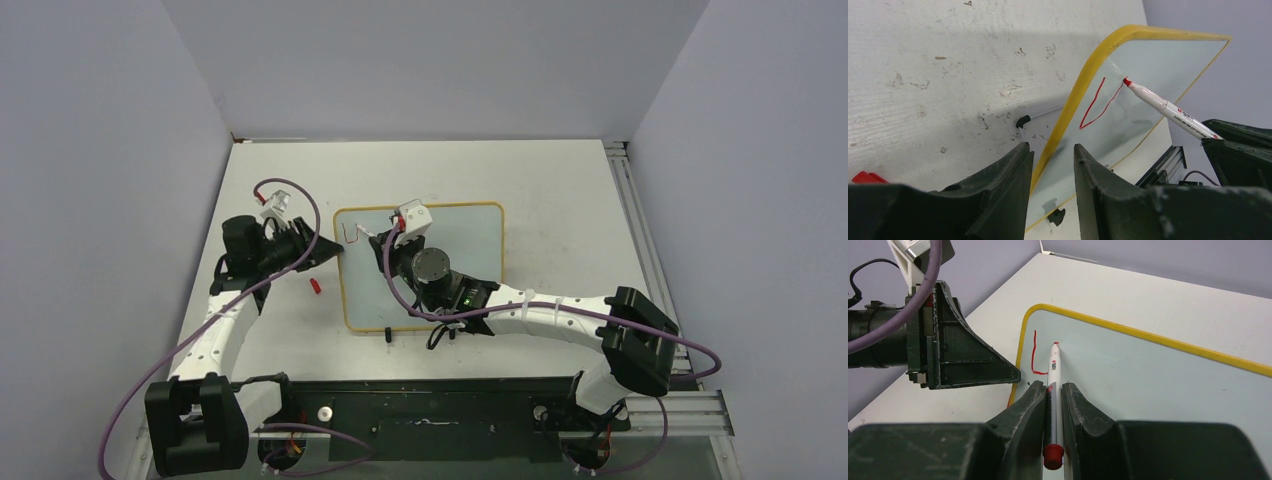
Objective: Write a sentence on the whiteboard
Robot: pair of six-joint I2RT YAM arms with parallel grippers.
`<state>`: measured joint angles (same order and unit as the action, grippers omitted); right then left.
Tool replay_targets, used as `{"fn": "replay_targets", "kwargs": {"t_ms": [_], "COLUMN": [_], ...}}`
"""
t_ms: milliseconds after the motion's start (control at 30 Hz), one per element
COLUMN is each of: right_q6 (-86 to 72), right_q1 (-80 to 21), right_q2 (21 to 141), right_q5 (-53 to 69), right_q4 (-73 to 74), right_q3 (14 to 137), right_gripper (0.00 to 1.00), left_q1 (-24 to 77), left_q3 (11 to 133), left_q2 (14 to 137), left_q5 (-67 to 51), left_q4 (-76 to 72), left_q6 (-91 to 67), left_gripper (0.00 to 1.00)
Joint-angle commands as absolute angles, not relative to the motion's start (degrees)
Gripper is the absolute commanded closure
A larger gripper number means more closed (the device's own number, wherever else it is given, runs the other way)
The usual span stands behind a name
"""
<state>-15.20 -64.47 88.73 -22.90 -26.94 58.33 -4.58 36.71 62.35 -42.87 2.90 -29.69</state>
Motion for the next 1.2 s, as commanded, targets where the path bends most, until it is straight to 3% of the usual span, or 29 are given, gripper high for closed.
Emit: {"fn": "replay_targets", "kwargs": {"t_ms": [0,467,1167], "right_q6": [-14.85,-15.70,-17.99], "right_q1": [-64.07,-64.03,-64.72], "right_q2": [89.04,87.88,84.33], "right_q5": [-23.49,-24.38,-26.03], "right_q4": [-29.04,-28.16,-26.59], "right_q3": [60.39,57.86,52.06], "right_gripper": [0.95,0.95,0.95], "left_q1": [-4.09,-3.79,-3.78], "left_q3": [39.11,39.01,38.93], "left_q2": [62.62,62.73,62.58], "left_q5": [-44.96,-45.79,-45.60], "left_q4": [0.88,-1.10,-1.05], "left_q6": [-29.79,-30.13,-30.10], "left_gripper": [0.67,0.77,0.78]}}
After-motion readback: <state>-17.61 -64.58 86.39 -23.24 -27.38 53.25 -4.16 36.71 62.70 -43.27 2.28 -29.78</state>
